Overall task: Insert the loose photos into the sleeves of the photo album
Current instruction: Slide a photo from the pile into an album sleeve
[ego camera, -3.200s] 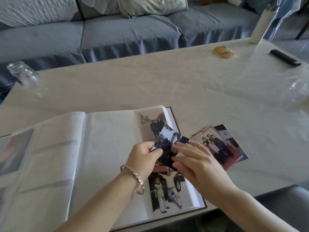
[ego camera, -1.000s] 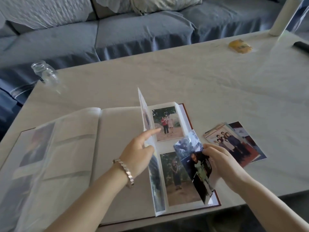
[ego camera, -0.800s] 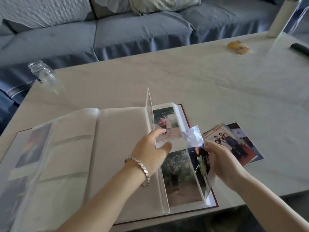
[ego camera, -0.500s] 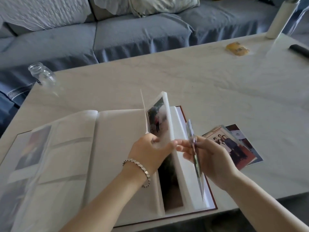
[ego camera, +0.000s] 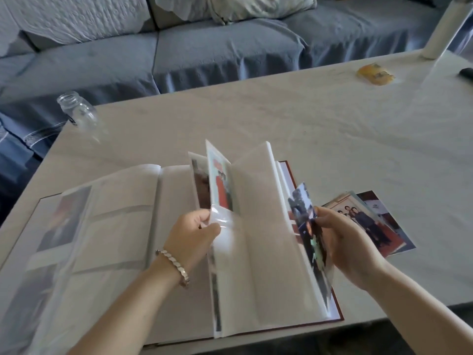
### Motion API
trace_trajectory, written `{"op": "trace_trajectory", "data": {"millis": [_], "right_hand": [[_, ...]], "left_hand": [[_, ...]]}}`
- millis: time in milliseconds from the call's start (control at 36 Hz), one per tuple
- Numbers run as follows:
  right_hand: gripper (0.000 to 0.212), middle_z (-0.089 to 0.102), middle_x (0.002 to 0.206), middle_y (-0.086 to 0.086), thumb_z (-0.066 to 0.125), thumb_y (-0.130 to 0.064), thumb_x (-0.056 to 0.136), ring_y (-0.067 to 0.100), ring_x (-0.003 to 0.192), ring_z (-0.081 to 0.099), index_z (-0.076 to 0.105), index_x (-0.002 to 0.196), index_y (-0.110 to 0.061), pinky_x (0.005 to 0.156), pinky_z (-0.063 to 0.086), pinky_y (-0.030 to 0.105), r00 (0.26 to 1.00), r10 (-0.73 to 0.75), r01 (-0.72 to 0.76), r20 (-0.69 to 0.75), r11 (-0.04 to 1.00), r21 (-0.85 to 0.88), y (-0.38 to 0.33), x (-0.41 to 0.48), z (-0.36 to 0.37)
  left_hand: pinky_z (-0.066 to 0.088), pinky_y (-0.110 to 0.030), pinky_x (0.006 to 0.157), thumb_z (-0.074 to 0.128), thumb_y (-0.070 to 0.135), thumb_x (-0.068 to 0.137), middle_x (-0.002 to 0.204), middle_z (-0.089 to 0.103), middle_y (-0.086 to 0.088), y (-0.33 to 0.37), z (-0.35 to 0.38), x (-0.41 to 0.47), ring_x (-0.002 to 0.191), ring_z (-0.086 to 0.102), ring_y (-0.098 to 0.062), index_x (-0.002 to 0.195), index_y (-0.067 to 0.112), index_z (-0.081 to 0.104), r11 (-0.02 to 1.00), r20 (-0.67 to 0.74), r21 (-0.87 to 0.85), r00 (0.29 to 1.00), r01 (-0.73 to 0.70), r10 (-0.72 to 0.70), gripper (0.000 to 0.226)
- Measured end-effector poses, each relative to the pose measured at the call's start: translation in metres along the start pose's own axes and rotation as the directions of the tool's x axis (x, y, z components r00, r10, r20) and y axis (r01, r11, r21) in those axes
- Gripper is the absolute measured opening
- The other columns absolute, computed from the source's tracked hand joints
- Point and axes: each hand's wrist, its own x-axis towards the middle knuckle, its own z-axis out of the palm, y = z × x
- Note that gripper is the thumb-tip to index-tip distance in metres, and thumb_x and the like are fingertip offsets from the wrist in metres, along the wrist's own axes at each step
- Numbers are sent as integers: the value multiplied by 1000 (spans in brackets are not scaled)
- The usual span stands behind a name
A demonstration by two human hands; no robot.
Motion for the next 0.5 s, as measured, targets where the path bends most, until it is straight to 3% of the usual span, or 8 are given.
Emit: {"op": "trace_trajectory", "data": {"millis": [56,139,222,250,306,361,417,500], "right_hand": [[47,58,93,22,53,-28,66,32,88,53,54,96,9,90,43,46,997,36,-34,-69,999,35,1,0,-5],[40,58,101,25,50,-29,69,36,95,53,57,94,1,101,34,54,992,54,-50,-114,998,36,0,1,-5],[29,63,85,20,52,-23,80,31,80,58,56,91,3,83,44,42,982,49,-55,-181,998,-28,1,1,-4],[22,63,73,14,49,-19,89,24,70,59,55,83,1,73,44,36,973,27,-44,-228,997,-68,3,2,-4],[28,62,64,5,39,-12,97,17,62,58,56,76,-6,61,42,30,942,-31,-29,-335,984,-174,5,3,-5],[25,63,73,5,41,-15,98,18,69,60,58,79,-16,59,44,31,910,-96,-19,-403,962,-272,6,3,-5],[20,63,84,7,44,-17,97,20,76,60,58,83,-20,60,45,31,891,-119,-19,-439,955,-297,6,4,-4],[17,64,87,9,47,-17,96,23,79,61,59,84,-16,62,48,33,887,-83,-62,-455,953,-296,4,5,-2]], "left_hand": [[26,-30,58,50,29,60,66,42,-6,-3,1,-1,61,32,-18,73,-3,59,996,-59,84,997,-35,40,36],[39,-34,60,46,30,67,70,49,-10,-6,3,0,65,43,-16,87,-5,56,981,-93,169,989,-99,116,42],[48,-46,68,43,30,69,73,55,-16,-6,4,-1,65,48,-20,93,-1,56,966,-99,229,985,-117,143,42],[48,-44,66,43,29,70,73,56,-19,-7,4,0,64,49,-23,91,-1,57,964,-118,238,982,-116,147,40],[38,-26,54,51,25,79,62,49,-14,-13,1,3,57,42,-23,83,-3,57,958,-164,265,974,-109,156,29],[29,-18,44,58,12,86,48,41,3,-22,-3,7,49,34,-16,66,2,52,960,-225,273,965,-69,134,24],[29,-17,42,61,9,86,37,38,6,-33,-9,10,44,32,-12,56,12,43,963,-258,269,962,-14,86,35],[29,-15,47,65,14,85,55,49,8,-45,-15,11,56,45,-16,63,16,46,968,-296,243,955,56,19,29]]}}
